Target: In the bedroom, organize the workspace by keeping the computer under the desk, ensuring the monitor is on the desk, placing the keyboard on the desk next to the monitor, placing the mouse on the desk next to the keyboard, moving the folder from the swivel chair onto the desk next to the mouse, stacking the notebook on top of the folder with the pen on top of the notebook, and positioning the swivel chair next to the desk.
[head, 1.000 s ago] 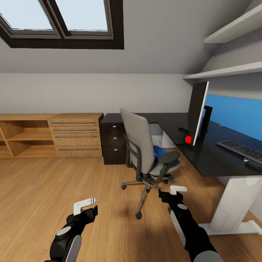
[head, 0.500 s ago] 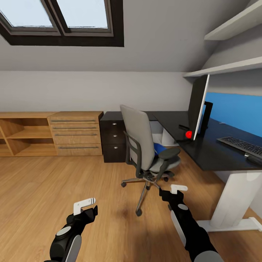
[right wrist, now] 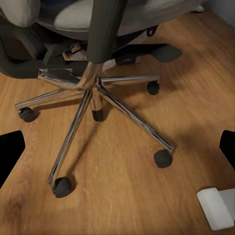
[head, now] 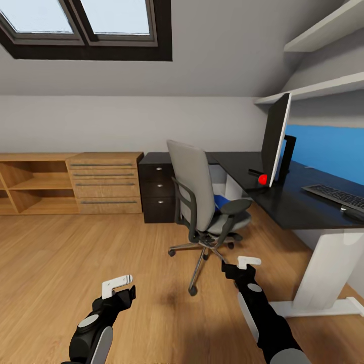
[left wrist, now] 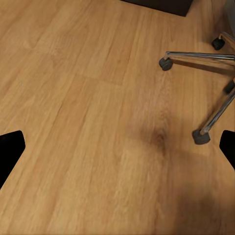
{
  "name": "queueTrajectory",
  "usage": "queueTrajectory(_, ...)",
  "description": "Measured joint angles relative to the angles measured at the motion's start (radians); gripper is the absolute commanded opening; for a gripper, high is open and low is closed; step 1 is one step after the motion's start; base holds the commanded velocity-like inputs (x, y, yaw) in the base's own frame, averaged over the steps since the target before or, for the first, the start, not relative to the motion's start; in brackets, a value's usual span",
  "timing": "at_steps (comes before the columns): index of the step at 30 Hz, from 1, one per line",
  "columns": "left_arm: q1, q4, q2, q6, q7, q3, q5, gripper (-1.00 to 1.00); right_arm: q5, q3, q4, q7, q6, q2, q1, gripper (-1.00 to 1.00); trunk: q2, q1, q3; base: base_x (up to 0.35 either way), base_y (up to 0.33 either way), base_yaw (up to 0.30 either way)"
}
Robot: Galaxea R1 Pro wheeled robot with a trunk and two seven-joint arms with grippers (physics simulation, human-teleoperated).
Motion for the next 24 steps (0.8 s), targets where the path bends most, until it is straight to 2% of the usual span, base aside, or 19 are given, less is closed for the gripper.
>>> queueTrajectory(8, 0.000, 0.000, 0.000, 0.000, 0.000, 0.000, 0.000, 1.00, 0.000, 0.000, 0.000, 0.000, 0.000, -0.001, 0.000, 1.00, -0.056, 0.031, -0.025, 0.000, 0.000, 0.000)
queueTrajectory(20, 0.000, 0.000, 0.000, 0.000, 0.000, 0.000, 0.000, 1.00, 0.000, -0.001, 0.000, 0.000, 0.000, -0.001, 0.000, 1.00, -0.059, 0.036, -0.071, 0.000, 0.000, 0.000)
queueTrajectory(24, 0.000, 0.000, 0.000, 0.000, 0.000, 0.000, 0.000, 1.00, 0.000, -0.001, 0.000, -0.001, 0.000, -0.002, 0.000, 1.00, -0.059, 0.036, -0.072, 0.000, 0.000, 0.000)
